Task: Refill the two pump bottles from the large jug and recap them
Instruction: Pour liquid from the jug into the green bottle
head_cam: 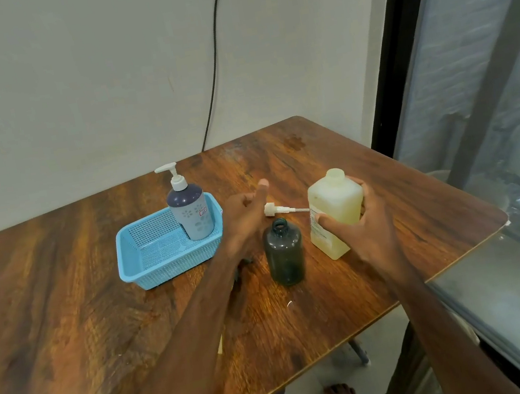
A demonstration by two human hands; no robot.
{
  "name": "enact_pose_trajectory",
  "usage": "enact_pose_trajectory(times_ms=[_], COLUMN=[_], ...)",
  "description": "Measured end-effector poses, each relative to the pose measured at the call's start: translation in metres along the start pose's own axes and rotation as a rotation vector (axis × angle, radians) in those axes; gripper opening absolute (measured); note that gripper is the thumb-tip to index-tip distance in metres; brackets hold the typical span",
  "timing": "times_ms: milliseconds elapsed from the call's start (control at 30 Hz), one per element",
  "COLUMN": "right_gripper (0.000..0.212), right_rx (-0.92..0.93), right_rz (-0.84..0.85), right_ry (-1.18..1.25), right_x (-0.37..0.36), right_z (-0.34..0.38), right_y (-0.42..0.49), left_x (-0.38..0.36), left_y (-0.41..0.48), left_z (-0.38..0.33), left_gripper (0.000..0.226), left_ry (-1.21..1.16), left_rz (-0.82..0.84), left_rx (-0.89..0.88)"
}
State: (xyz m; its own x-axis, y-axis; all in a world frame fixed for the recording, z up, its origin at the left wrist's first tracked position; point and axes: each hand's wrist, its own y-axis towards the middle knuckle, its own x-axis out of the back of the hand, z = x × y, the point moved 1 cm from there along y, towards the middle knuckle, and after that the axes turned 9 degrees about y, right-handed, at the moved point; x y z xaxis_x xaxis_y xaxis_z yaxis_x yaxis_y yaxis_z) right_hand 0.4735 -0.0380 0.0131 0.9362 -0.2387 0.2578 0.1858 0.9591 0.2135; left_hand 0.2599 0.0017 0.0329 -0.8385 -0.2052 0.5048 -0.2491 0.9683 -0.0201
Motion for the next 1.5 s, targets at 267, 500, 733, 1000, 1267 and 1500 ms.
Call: enact_pose_trajectory(times_ms=[267,500,733,1000,1267,1500], right_gripper=[0.104,0.098,0.091,0.083,0.080,0.077], right_rx=[0.011,0.038,0.080,0.123,0.207,0.236], right_rz=[-0.033,-0.020,-0.023,0.010,0.061,0.107], right_ry=[0.049,-0.014,0.016,-0.022,-0.103,-0.146], right_x=[-0.007,-0.010,-0.007,0.001,0.015,0.025], right_z=[0.002,0.001,0.002,0.012,0.022,0.025], right_y=[-0.007,-0.008,-0.027,-0.046,-0.047,-0.038], left_x=[0.022,0.016,0.025,0.032,0.030,0.031], left_y=[-0.066,-0.071,-0.074,-0.072,-0.071,-0.076], left_z=[0.037,0.039,0.042,0.044,0.047,0.041], left_gripper=[0.061,0.088,0.072,0.074,0.082,0.071], left_ry=[-0.044,0.189,0.152,0.128,0.080,0.091], left_rz=[0.210,0.206,0.142,0.154,0.172,0.173], left_rx=[-0.195,-0.357,-0.410,-0.476,-0.471,-0.462])
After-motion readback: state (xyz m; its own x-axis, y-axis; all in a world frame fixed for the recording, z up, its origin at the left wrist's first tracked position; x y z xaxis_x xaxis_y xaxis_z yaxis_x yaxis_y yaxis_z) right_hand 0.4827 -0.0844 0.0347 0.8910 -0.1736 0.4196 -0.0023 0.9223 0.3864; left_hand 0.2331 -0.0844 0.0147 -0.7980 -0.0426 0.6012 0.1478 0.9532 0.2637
